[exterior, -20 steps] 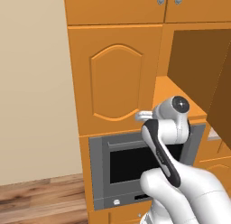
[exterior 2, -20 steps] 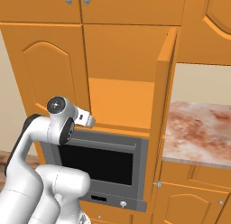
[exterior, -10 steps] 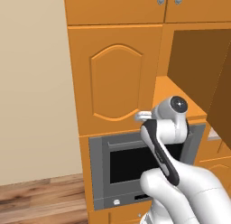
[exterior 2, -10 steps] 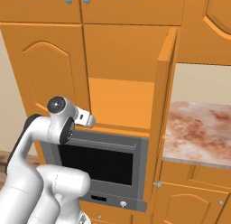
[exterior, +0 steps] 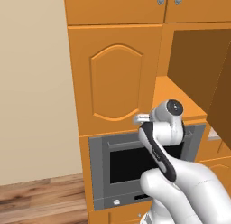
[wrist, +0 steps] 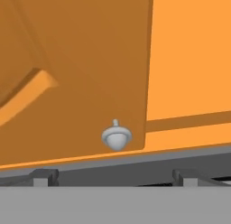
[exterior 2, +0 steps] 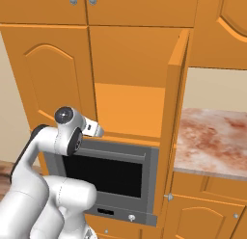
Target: Open the cabinet. Pick the sponge and place it next to the sink. Then close the cabinet.
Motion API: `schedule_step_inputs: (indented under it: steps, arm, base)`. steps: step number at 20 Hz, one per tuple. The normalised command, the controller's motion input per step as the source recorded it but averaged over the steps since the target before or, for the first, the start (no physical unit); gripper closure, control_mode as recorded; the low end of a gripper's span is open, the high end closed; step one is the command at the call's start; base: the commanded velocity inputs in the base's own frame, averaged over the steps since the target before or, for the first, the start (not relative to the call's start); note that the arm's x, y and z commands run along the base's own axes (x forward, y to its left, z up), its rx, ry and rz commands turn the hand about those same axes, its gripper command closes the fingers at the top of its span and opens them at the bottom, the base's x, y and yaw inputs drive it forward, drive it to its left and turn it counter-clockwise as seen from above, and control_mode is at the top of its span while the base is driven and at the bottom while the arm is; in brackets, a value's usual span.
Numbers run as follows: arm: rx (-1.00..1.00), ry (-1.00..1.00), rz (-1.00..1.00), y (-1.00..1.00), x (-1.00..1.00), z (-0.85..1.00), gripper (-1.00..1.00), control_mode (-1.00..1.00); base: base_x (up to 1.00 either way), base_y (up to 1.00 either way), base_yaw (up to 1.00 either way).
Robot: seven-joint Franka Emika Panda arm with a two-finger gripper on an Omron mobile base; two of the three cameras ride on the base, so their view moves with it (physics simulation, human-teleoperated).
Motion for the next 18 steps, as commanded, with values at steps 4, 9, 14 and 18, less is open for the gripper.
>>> schedule_step_inputs:
  steps: [4, 9, 14, 18]
  arm:
    - [0.00, 0.00, 0.00, 0.00, 0.06, -0.16, -1.00, -1.00]
    - [0.00, -0.02, 0.00, 0.00, 0.15, 0.07, -1.00, -1.00]
    - [0.00, -0.03, 0.00, 0.00, 0.29, 0.20, -1.00, -1.00]
    - [0.00, 0.00, 0.00, 0.00, 0.32, 0.02, -1.00, -1.00]
  base:
    - [0.00, 0.00, 0.00]
    - [0.00, 0.00, 0.00]
    - [0.00, 0.00, 0.00]
    - [0.00, 0.00, 0.00]
